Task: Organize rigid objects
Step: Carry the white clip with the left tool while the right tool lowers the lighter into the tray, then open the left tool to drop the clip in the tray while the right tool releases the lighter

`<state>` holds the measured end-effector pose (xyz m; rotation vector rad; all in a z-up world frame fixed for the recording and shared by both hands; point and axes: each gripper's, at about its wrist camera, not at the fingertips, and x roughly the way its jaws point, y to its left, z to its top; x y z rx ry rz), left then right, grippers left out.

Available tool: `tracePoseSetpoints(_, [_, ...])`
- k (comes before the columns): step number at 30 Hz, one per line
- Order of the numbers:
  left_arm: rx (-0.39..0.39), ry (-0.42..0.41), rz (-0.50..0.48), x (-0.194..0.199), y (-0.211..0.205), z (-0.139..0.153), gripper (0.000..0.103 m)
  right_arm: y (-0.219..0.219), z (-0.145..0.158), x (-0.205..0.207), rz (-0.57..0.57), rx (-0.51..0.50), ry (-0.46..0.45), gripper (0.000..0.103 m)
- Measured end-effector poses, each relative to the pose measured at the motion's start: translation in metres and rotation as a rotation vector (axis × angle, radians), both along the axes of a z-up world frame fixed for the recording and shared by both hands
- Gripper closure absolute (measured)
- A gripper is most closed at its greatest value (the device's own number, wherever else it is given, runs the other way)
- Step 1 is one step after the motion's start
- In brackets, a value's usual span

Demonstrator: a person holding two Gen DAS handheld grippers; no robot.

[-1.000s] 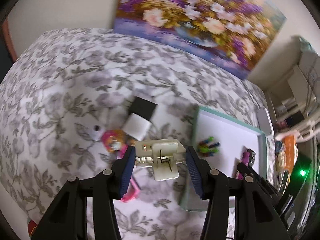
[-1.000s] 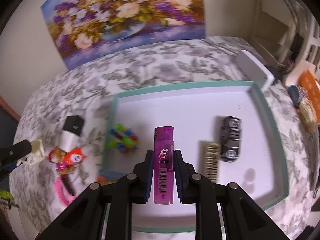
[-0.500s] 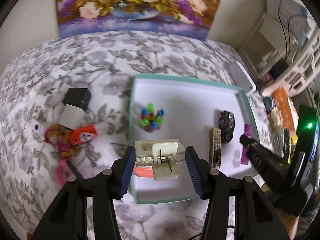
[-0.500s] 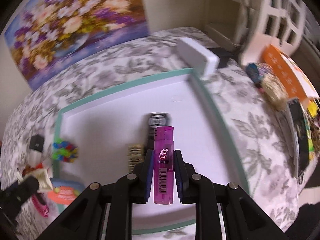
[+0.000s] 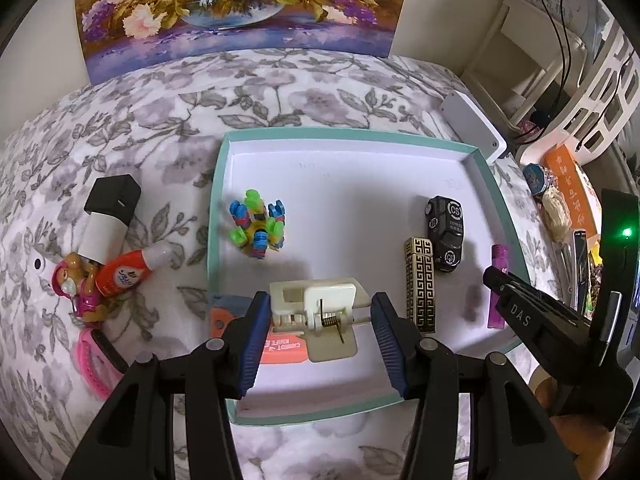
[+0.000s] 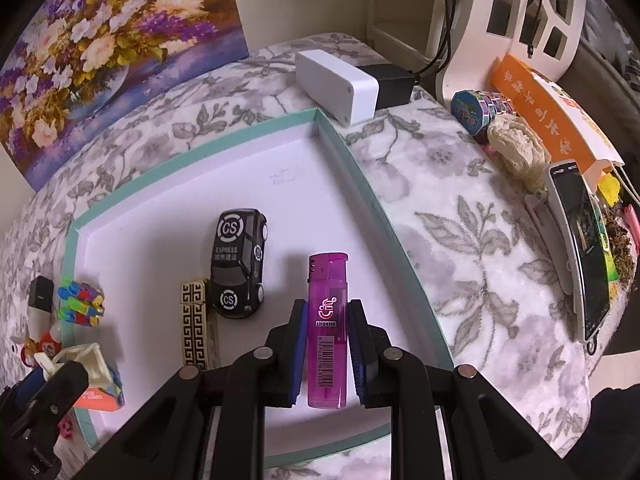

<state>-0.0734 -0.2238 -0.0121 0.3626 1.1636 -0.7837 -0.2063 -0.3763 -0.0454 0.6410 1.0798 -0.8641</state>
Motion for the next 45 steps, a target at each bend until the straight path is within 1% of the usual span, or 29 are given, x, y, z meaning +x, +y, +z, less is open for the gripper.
tracePoseSetpoints(7, [0.016, -0.012, -0.018, -0.002, -0.004, -0.002, 0.049, -0.002, -0.013, -0.002, 0.002, 0.038, 0.017, 0.082])
tracePoseSetpoints(15, [0.024, -0.024, -0.023, -0.002, -0.003, -0.001, 0.049, -0.002, -0.014, -0.004, -0.002, 0.047, 0.012, 0.082])
tracePoseSetpoints(17, [0.020, -0.018, -0.018, -0.001, -0.002, 0.000, 0.042, -0.002, -0.014, -0.004, -0.003, 0.047, 0.012, 0.082])
tracePoseSetpoints(18, [0.014, -0.015, -0.014, 0.001, -0.002, 0.001, 0.034, -0.002, -0.014, -0.004, -0.002, 0.047, 0.011, 0.082])
tracePoseSetpoints(19, [0.005, -0.015, -0.009, 0.002, 0.000, 0.003, 0.030, -0.002, -0.014, -0.004, -0.003, 0.048, 0.009, 0.081])
tracePoseSetpoints(20, [0.002, -0.020, -0.006, 0.002, 0.000, 0.004, 0.030, -0.003, -0.014, -0.004, -0.002, 0.051, 0.005, 0.080])
tracePoseSetpoints(21, [0.001, -0.026, -0.003, 0.003, 0.001, 0.006, 0.030, -0.003, -0.015, -0.004, -0.005, 0.056, 0.004, 0.077])
tracePoseSetpoints(22, [0.001, -0.030, 0.001, 0.004, 0.001, 0.006, 0.030, -0.003, -0.016, -0.003, -0.007, 0.065, 0.005, 0.071])
tracePoseSetpoints(23, [-0.001, -0.033, 0.008, 0.005, 0.003, 0.008, 0.029, -0.003, -0.017, -0.003, -0.005, 0.067, 0.002, 0.068])
tracePoseSetpoints(25, [-0.010, -0.031, 0.023, 0.009, 0.006, 0.010, 0.028, 0.000, -0.016, -0.002, -0.001, 0.062, 0.003, 0.048])
tracePoseSetpoints(26, [-0.016, -0.029, 0.035, 0.012, 0.008, 0.012, 0.026, 0.001, -0.016, -0.001, 0.000, 0.058, 0.000, 0.046])
tracePoseSetpoints(27, [-0.020, -0.032, 0.049, 0.015, 0.011, 0.014, 0.021, 0.001, -0.015, 0.000, 0.002, 0.056, -0.004, 0.045])
tracePoseSetpoints(29, [-0.029, -0.048, 0.077, 0.020, 0.016, 0.018, 0.019, 0.002, -0.013, 0.001, 0.010, 0.051, -0.011, 0.044])
tracePoseSetpoints(31, [-0.029, -0.065, 0.108, 0.027, 0.022, 0.022, 0.018, 0.003, -0.012, 0.003, 0.014, 0.045, -0.013, 0.038])
tracePoseSetpoints(32, [-0.028, -0.070, 0.122, 0.030, 0.025, 0.023, 0.015, 0.003, -0.011, 0.003, 0.015, 0.042, -0.014, 0.037])
tracePoseSetpoints(33, [-0.024, -0.077, 0.150, 0.036, 0.030, 0.024, 0.010, 0.003, -0.011, 0.003, 0.015, 0.040, -0.015, 0.035])
tracePoseSetpoints(34, [-0.020, -0.080, 0.166, 0.040, 0.033, 0.025, 0.009, 0.003, -0.010, 0.003, 0.015, 0.038, -0.016, 0.032])
tracePoseSetpoints(40, [0.043, -0.085, 0.312, 0.071, 0.064, 0.020, 0.008, 0.006, -0.008, 0.004, 0.015, 0.020, -0.015, 0.015])
tracePoseSetpoints(43, [0.130, -0.057, 0.388, 0.088, 0.082, 0.007, 0.008, 0.008, -0.007, 0.007, 0.023, 0.003, -0.003, 0.012])
tracePoseSetpoints(45, [0.147, -0.027, 0.438, 0.099, 0.096, 0.000, 0.008, 0.010, -0.007, 0.008, 0.031, -0.001, -0.001, 0.011])
